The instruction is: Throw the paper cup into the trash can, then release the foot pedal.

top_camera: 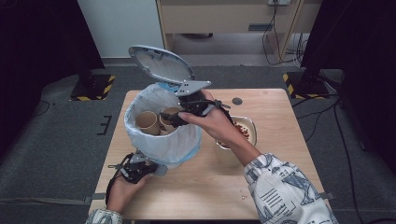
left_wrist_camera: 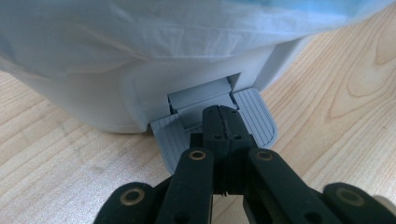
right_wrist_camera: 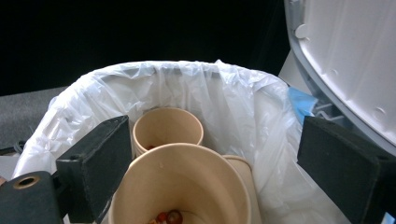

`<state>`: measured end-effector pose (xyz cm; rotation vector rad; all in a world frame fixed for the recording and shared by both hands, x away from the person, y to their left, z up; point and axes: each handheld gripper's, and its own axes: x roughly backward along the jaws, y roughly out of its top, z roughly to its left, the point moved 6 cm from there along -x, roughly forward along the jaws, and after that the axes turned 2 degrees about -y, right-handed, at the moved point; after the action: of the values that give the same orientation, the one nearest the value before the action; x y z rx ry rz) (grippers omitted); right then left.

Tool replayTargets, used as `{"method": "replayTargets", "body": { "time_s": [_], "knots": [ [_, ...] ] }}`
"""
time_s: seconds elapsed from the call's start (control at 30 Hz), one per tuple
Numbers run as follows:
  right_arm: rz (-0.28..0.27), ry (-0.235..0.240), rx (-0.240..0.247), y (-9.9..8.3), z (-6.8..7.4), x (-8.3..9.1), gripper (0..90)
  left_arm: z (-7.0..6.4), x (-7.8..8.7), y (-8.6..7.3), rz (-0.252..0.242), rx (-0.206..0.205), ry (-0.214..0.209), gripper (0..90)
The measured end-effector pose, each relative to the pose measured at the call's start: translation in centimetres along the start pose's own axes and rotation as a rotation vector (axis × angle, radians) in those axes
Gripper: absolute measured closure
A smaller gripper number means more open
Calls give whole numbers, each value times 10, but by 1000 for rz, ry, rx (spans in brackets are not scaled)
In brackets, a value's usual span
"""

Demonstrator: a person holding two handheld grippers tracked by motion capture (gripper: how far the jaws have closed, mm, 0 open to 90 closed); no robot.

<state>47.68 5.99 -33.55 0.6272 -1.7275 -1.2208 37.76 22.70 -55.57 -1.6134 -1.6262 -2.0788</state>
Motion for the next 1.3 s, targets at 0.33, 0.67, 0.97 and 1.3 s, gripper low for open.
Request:
{"method": "replayTargets", "body": {
  "time_s": [0.33, 0.67, 0.97, 1.3],
  "knots": [
    [3, -29, -31, -6, -10, 10, 108, 0, 0, 0, 0, 0, 0, 899],
    [11, -69, -50, -14, -21, 19, 103, 0, 0, 0, -1, 0, 0, 899],
    [14, -101, -65, -24, -34, 37, 98, 0, 0, 0, -1, 0, 1, 899],
    [14, -154, -95, -37, -57, 64, 96, 0, 0, 0, 2, -5, 3, 899]
  ]
}}
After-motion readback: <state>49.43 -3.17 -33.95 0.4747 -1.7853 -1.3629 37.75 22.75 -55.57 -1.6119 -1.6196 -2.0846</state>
